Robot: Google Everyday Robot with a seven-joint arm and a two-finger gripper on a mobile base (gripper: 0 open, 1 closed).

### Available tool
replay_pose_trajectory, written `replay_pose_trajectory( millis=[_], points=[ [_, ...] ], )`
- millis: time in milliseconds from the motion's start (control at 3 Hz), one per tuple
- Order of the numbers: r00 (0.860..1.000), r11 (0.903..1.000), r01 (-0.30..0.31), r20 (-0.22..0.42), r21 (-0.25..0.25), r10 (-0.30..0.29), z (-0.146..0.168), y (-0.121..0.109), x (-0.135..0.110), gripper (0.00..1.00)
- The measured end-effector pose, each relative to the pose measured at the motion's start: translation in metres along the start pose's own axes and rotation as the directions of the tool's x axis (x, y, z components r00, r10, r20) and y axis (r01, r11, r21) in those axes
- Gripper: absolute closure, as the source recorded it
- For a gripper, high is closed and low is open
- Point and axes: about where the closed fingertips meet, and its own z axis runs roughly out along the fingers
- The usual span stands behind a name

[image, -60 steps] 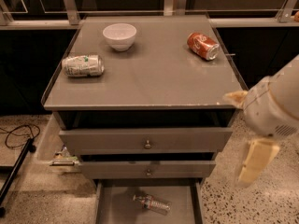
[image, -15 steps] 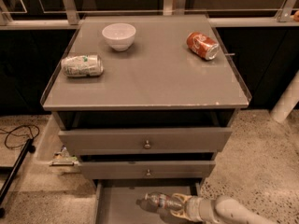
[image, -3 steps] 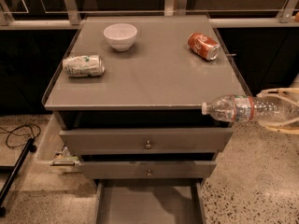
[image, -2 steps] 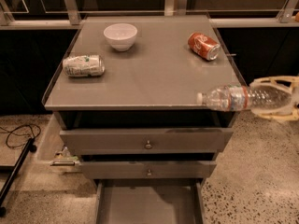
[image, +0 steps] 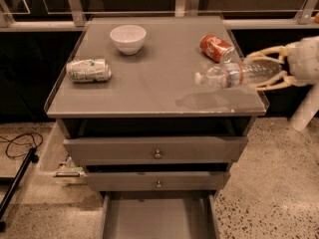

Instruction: Pick water bottle from bottom drawer and place on counter

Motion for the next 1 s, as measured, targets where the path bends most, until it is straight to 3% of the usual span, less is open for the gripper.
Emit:
replay_pose_trajectory(
  millis=[333, 667, 1000],
  points=[
    [0.999, 0.9998, -0.006, 0.034, -0.02, 0.007, 0.02, -0.031, 0.01, 1.0],
    [0.997, 0.9972, -0.074, -0.031, 0.015, 0.074, 0.019, -0.05, 0.016, 1.0],
    [0.986, 0.9873, -0.151, -0.061, 0.049, 0.154, 0.037, -0.053, 0.027, 1.0]
  ],
)
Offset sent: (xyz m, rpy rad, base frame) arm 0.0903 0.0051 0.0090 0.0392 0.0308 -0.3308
